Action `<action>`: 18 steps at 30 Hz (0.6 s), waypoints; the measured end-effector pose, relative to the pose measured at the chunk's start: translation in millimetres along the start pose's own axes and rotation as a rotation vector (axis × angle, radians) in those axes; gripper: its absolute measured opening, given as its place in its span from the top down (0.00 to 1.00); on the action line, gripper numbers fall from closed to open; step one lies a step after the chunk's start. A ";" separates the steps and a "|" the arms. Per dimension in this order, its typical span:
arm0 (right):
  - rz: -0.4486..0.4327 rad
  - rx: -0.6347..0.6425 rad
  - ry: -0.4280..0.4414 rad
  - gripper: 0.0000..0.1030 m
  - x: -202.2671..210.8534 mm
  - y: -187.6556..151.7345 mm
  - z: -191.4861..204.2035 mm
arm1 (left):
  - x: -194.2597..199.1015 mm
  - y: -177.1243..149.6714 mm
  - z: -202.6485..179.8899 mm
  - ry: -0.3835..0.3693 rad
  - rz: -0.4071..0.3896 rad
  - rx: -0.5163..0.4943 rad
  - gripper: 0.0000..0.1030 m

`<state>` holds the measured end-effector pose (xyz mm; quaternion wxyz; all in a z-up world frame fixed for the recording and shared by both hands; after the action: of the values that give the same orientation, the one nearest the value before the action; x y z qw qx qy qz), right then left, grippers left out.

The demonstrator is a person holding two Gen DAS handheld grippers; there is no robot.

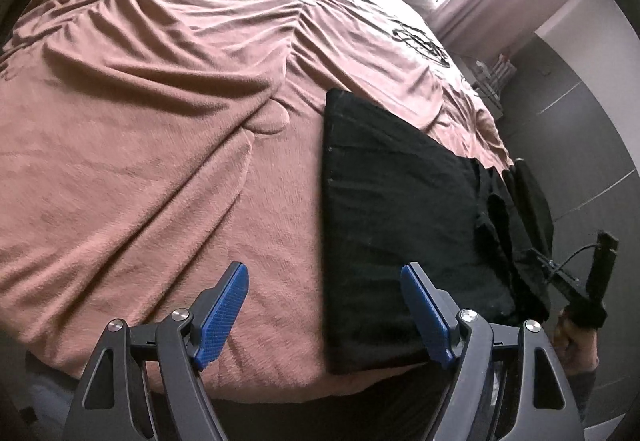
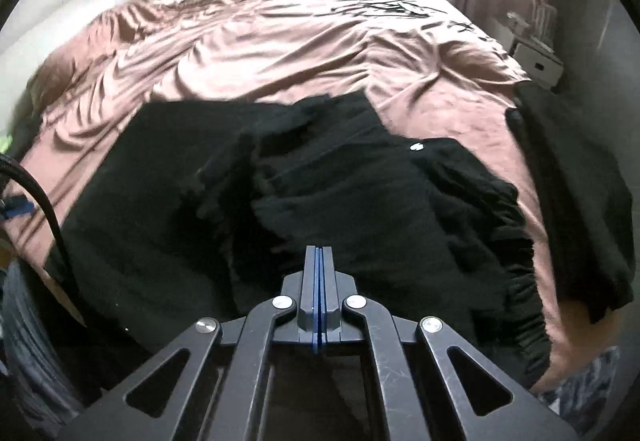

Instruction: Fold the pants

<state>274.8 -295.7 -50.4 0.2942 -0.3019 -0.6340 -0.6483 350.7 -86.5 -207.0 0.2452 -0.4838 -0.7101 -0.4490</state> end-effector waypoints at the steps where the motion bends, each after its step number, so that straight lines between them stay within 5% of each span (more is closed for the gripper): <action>1: -0.009 -0.020 0.023 1.00 4.3 0.8 -2.1 | -2.1 -0.4 -0.5 -0.001 0.003 0.000 0.22; 7: -0.018 0.003 0.096 1.00 15.2 0.4 12.8 | -16.2 -4.8 -2.7 0.000 0.030 0.007 0.22; 9: -0.010 0.025 0.099 0.90 10.3 3.0 16.1 | -21.8 -7.3 -4.3 0.001 0.043 0.005 0.22; 11: -0.004 0.040 0.102 0.56 2.6 5.7 21.5 | -25.8 -8.7 -5.2 0.004 0.049 0.005 0.22; 12: -0.006 0.044 0.102 0.50 -2.4 8.4 22.5 | -27.7 -9.5 -4.9 0.004 0.053 0.007 0.22; 18: 0.002 0.071 0.063 0.49 -26.9 19.9 26.7 | -32.9 -9.4 -2.5 0.009 0.062 0.020 0.22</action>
<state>307.8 -269.5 -57.7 0.3252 -0.2711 -0.6467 -0.6344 355.5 -105.2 -235.3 0.2669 -0.5009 -0.6980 -0.4365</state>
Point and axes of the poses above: each gripper's, at about its wrist camera, not at the fingertips, and x roughly against the way its jaws point, z to its left, y to its top, the point moved 9 cm from there along -x, roughly the way its jaws point, and after that the axes turned 1 degree about z, right-handed, at the moved point
